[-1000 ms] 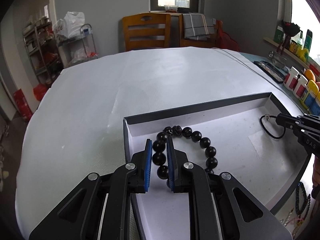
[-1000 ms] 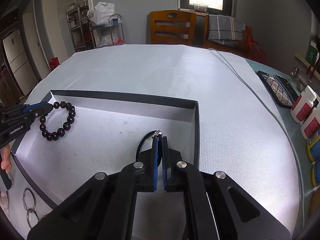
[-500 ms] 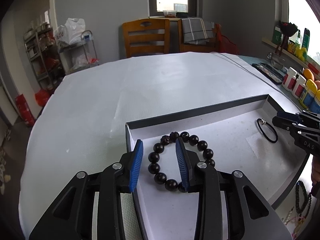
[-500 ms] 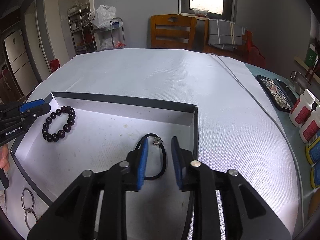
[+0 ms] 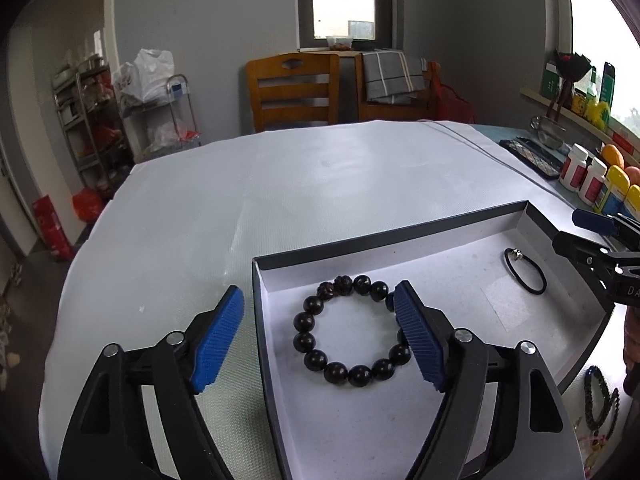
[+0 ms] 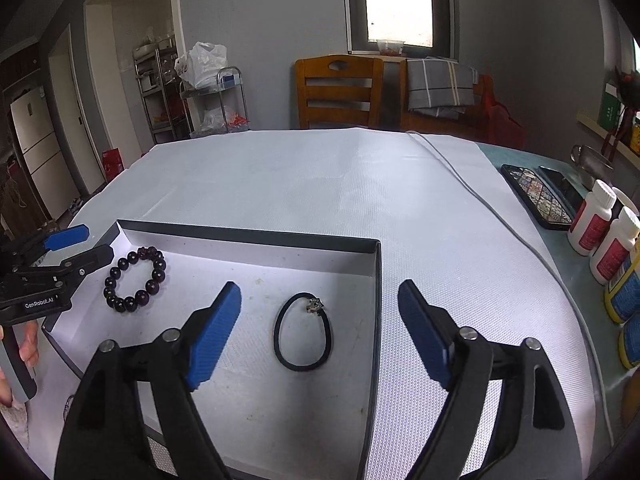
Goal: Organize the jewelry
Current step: 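Open both grippers to drop the bracelets in the box and withdraw, then close the left gripper on a silver bangle while the right gripper grasps another bangle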
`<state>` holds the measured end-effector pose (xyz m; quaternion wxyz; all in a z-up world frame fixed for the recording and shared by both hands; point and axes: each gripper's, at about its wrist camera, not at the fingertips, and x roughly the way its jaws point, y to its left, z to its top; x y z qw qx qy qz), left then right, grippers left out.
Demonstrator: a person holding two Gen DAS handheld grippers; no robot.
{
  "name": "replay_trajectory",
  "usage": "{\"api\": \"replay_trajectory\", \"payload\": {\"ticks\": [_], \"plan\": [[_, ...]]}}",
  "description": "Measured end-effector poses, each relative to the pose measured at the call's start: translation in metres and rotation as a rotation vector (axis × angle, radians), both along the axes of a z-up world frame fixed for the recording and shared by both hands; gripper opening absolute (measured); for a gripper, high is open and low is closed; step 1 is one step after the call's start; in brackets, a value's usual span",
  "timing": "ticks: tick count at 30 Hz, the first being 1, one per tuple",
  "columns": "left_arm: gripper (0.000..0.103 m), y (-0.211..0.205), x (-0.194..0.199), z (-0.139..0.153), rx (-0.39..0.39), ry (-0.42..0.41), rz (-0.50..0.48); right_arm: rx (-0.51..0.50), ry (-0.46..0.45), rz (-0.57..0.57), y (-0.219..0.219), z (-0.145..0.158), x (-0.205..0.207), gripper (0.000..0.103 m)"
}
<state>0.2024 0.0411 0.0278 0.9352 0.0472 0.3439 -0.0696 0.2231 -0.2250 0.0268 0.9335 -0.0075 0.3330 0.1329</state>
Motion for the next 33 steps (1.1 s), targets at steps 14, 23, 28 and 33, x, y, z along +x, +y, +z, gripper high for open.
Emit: {"api": "replay_trajectory", "payload": {"ticks": [14, 23, 28, 33], "plan": [[0.095, -0.003, -0.054, 0.041, -0.003, -0.076, 0.0, 0.052, -0.077, -0.07, -0.023, 0.039, -0.047, 0.097], [0.098, -0.006, -0.125, 0.029, 0.031, -0.029, -0.098, 0.002, -0.096, -0.025, -0.043, 0.047, -0.121, 0.097], [0.098, 0.004, -0.148, 0.007, 0.014, 0.039, -0.116, 0.002, -0.053, 0.006, -0.045, 0.03, -0.146, 0.097], [0.098, 0.006, -0.156, -0.012, 0.032, 0.088, -0.118, -0.007, 0.0, 0.047, -0.039, 0.012, -0.166, 0.097]]}}
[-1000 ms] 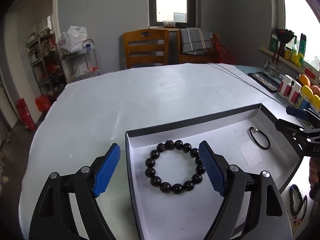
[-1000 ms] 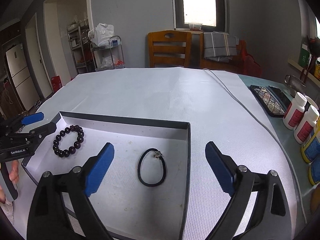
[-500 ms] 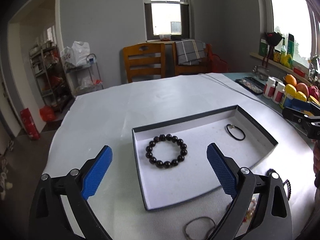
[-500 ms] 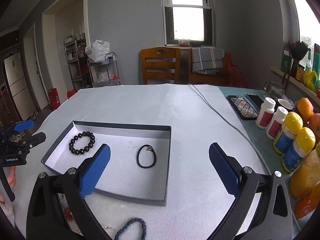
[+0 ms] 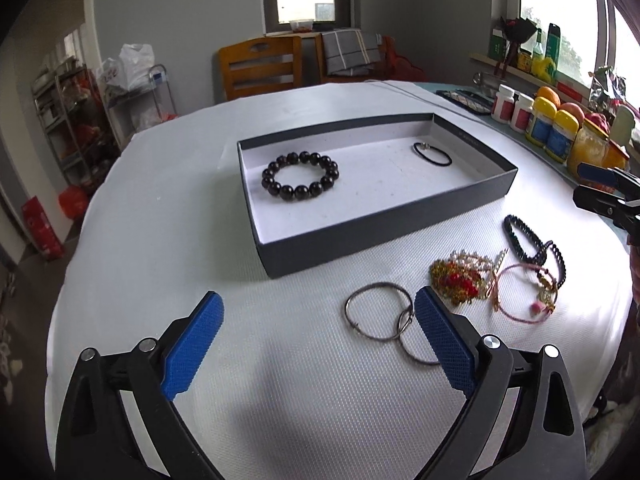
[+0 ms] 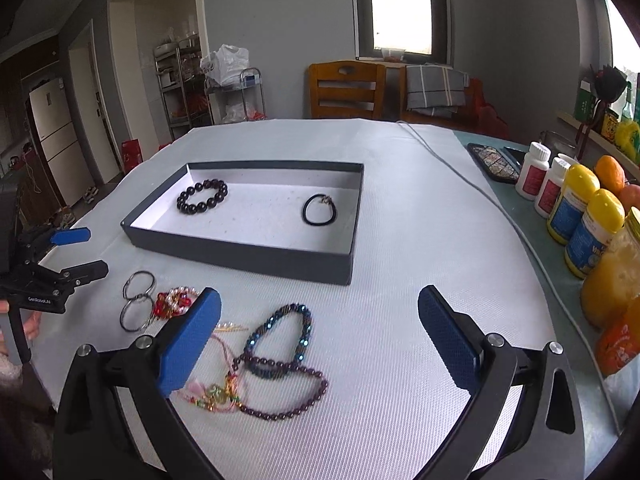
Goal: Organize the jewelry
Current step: 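Close the left gripper on a silver bangle while the right gripper grasps another bangle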
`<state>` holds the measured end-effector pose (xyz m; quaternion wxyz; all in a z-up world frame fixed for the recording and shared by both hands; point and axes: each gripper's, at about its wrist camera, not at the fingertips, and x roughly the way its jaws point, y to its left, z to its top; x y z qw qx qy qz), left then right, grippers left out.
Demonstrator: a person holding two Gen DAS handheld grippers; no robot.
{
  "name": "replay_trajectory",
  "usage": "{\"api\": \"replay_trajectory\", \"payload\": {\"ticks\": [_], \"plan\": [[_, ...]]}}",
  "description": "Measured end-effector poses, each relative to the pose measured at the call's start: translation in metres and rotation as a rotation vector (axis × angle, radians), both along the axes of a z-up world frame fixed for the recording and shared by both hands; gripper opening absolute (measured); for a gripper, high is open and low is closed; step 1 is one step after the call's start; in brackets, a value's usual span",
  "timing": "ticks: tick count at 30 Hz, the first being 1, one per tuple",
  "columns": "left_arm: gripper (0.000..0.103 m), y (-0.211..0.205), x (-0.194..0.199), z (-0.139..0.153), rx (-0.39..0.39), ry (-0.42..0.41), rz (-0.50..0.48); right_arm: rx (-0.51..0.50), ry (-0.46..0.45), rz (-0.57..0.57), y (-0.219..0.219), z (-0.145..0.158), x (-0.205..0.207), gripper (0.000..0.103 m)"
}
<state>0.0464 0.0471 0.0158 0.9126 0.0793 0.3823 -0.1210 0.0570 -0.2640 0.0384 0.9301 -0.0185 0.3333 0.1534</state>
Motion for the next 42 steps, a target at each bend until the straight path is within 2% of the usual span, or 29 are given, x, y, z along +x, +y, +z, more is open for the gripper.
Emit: {"api": "replay_trajectory", "payload": {"ticks": [11, 18, 20, 22, 26, 30, 36, 38, 39, 42], "plan": [[0.098, -0.02, 0.003, -0.022, 0.019, 0.048, -0.062, -0.074, 0.054, 0.134, 0.033, -0.029, -0.03, 0.097], [0.093, -0.025, 0.008, -0.03, 0.023, 0.079, -0.089, -0.055, 0.066, 0.194, 0.046, -0.032, -0.034, 0.097], [0.086, -0.025, 0.007, -0.03, 0.015, 0.081, -0.106, -0.061, 0.061, 0.216, 0.051, -0.032, -0.036, 0.097], [0.074, -0.028, 0.008, -0.031, 0.018, 0.095, -0.123, -0.065, 0.062, 0.23, 0.056, -0.033, -0.037, 0.097], [0.065, -0.029, 0.009, -0.033, 0.017, 0.102, -0.146, -0.067, 0.067, 0.252, 0.063, -0.033, -0.038, 0.097], [0.052, -0.03, 0.009, -0.032, 0.017, 0.099, -0.159, -0.065, 0.071, 0.264, 0.067, -0.032, -0.038, 0.097], [0.049, -0.031, 0.008, -0.031, 0.026, 0.089, -0.172, -0.035, 0.086, 0.298, 0.08, -0.029, -0.035, 0.095], [0.039, -0.031, 0.007, -0.028, 0.017, 0.077, -0.174, -0.027, 0.092, 0.311, 0.088, -0.029, -0.033, 0.093], [0.007, -0.03, 0.007, -0.026, 0.005, 0.09, -0.179, -0.021, 0.098, 0.322, 0.093, -0.029, -0.033, 0.092], [0.005, -0.026, 0.009, -0.022, 0.022, 0.089, -0.173, -0.019, 0.114, 0.356, 0.108, -0.031, -0.032, 0.092]]}}
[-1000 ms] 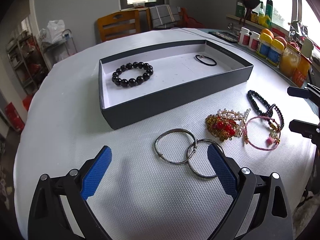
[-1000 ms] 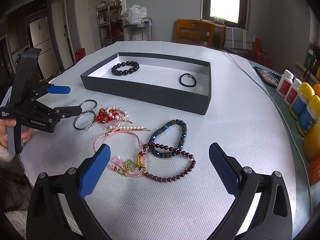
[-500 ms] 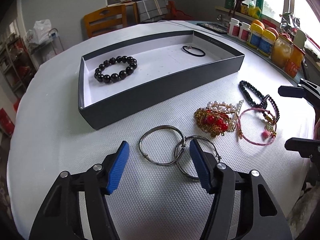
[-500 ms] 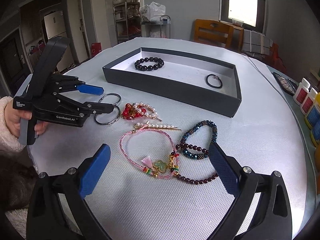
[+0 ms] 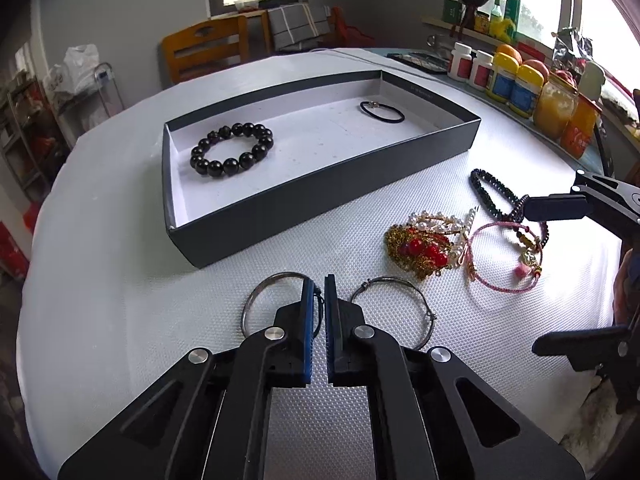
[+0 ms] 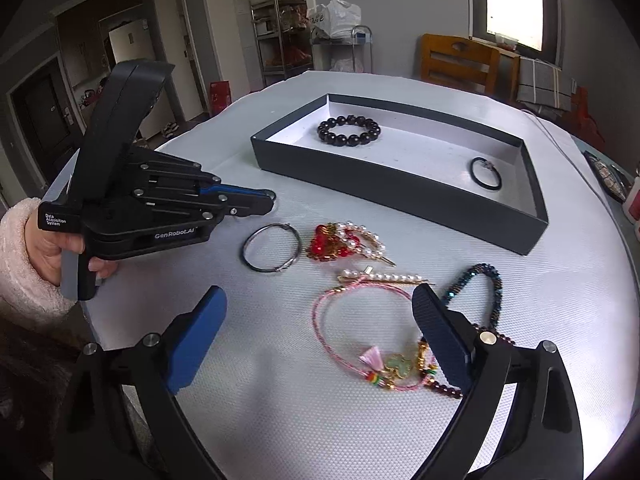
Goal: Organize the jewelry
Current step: 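Close the left gripper on a silver bangle while the right gripper grasps another bangle, then lift the silver bangles with both grippers and move them toward the box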
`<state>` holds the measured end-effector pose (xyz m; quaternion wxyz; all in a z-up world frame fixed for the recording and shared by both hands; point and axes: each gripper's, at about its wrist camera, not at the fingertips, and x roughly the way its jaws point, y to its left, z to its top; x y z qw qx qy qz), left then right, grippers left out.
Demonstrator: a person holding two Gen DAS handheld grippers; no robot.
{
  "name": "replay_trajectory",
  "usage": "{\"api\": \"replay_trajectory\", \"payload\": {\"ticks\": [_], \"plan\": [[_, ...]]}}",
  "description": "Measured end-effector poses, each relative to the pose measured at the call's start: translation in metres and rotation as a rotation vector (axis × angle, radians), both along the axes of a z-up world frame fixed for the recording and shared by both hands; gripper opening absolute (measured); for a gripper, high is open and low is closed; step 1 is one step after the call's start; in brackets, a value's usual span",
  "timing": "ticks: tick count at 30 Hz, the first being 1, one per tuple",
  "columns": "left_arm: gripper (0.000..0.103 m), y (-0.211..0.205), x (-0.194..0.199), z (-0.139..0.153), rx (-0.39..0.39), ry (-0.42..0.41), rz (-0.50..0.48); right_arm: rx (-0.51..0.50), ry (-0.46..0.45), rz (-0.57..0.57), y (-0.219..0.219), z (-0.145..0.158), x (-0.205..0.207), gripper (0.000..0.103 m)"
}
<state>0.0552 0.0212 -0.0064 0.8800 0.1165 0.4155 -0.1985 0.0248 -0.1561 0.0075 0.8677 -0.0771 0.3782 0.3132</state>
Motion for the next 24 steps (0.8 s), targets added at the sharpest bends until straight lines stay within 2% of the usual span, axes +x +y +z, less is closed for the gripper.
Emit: {"api": "replay_trajectory", "payload": {"ticks": [2, 3, 4, 6, 7, 14, 15, 16, 24], "plan": [[0.008, 0.0, 0.002, -0.002, 0.019, 0.004, 0.009, -0.003, 0.008, 0.025, 0.01, -0.002, 0.0, 0.092], [0.02, 0.002, 0.002, -0.002, 0.007, 0.004, 0.011, -0.003, 0.012, 0.036, 0.014, -0.003, -0.001, 0.092], [0.043, 0.004, 0.002, -0.001, -0.001, -0.007, 0.017, -0.004, 0.017, 0.042, 0.017, -0.004, -0.001, 0.092], [0.066, 0.007, -0.001, 0.001, 0.007, -0.047, 0.031, -0.001, 0.039, 0.053, 0.023, -0.007, -0.001, 0.092], [0.068, 0.008, -0.001, 0.002, 0.015, -0.062, 0.04, 0.004, 0.053, 0.06, 0.026, -0.008, 0.0, 0.092], [0.066, 0.019, 0.016, -0.01, -0.021, 0.017, 0.051, 0.016, 0.106, 0.076, 0.04, -0.014, 0.004, 0.086], [0.054, 0.019, 0.016, -0.01, -0.025, 0.015, 0.047, 0.022, 0.112, 0.072, 0.04, -0.014, 0.005, 0.085], [0.049, 0.018, 0.016, -0.01, -0.012, 0.006, 0.045, 0.027, 0.117, 0.068, 0.04, -0.014, 0.005, 0.084], [0.049, 0.021, 0.008, -0.008, -0.01, -0.01, 0.045, -0.006, 0.101, 0.051, 0.051, -0.017, 0.008, 0.078]]}}
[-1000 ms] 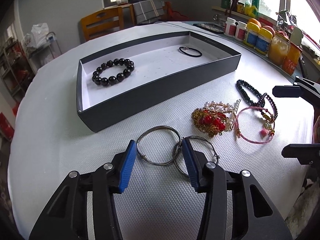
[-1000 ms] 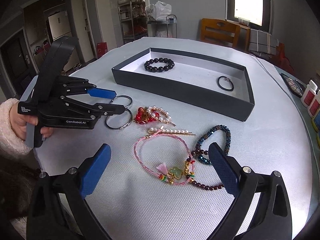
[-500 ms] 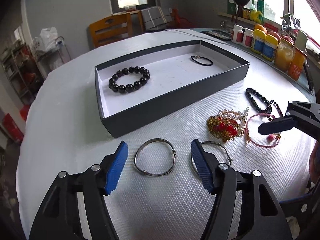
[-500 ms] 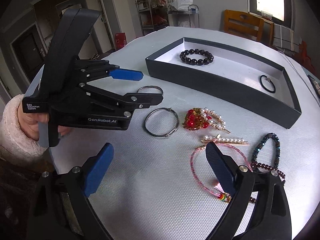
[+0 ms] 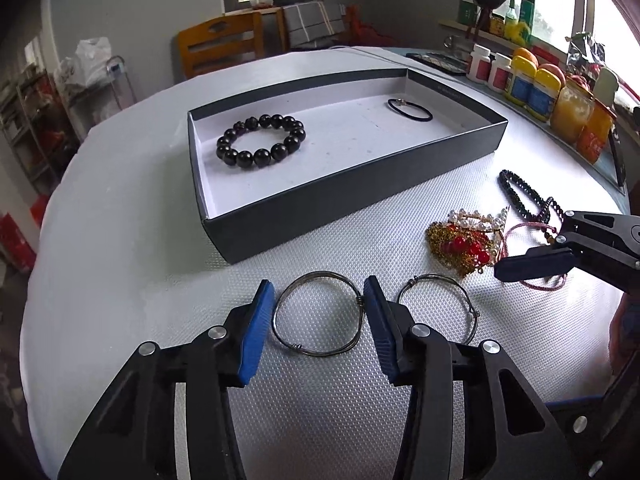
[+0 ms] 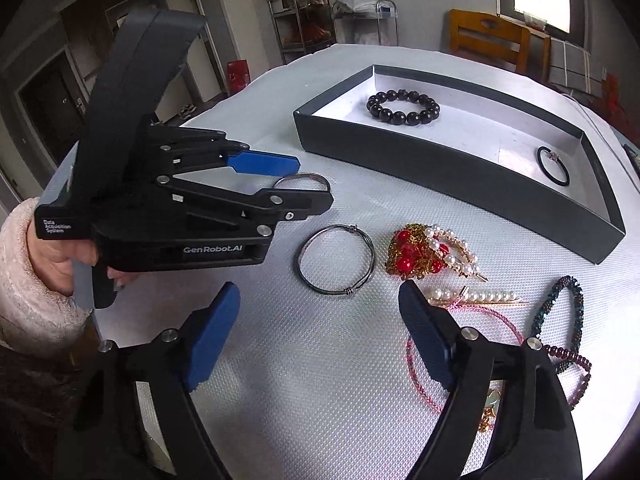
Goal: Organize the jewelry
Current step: 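Lift the silver bangles with both grippers and move them toward the box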
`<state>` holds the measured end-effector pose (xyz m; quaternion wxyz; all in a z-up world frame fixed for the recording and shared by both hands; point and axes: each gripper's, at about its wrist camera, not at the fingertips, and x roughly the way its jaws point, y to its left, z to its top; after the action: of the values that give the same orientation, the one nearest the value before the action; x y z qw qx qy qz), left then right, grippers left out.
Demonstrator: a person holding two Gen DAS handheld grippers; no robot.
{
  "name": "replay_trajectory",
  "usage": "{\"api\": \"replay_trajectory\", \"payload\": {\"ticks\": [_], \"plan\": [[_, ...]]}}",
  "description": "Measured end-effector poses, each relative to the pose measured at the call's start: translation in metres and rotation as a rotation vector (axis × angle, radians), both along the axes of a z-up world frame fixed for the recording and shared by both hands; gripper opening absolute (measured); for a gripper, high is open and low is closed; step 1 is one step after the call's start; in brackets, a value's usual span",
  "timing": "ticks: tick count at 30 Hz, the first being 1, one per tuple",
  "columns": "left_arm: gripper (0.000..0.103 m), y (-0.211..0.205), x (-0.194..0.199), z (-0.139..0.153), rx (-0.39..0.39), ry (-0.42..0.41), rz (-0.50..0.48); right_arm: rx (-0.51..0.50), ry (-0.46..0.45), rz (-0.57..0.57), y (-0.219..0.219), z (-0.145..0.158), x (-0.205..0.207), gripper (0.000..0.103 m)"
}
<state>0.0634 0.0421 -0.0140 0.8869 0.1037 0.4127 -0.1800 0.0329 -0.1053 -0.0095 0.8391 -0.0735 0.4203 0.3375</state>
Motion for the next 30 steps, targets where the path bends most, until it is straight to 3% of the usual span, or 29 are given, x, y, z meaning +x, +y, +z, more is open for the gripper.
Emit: {"api": "replay_trajectory", "payload": {"ticks": [8, 12, 25, 26, 27, 30], "plan": [[0.049, 0.011, -0.01, 0.012, -0.017, -0.037, 0.012, -0.084, -0.057, -0.019, 0.015, -0.006, 0.007, 0.062], [0.049, 0.015, -0.012, 0.016, -0.026, -0.048, 0.019, -0.103, -0.077, -0.027, 0.018, -0.006, 0.006, 0.044], [0.049, 0.019, -0.016, 0.029, -0.03, -0.081, 0.021, -0.061, -0.077, -0.025, 0.011, 0.003, 0.006, 0.042], [0.049, 0.019, -0.017, 0.032, -0.031, -0.086, 0.018, -0.055, -0.081, -0.025, 0.009, 0.006, 0.005, 0.032], [0.049, 0.018, -0.017, 0.034, -0.03, -0.09, 0.012, -0.053, -0.075, -0.014, 0.009, 0.007, 0.005, 0.0], [0.049, 0.015, -0.017, 0.035, -0.022, -0.091, 0.003, -0.092, -0.101, -0.028, 0.009, 0.008, 0.005, 0.001]]}}
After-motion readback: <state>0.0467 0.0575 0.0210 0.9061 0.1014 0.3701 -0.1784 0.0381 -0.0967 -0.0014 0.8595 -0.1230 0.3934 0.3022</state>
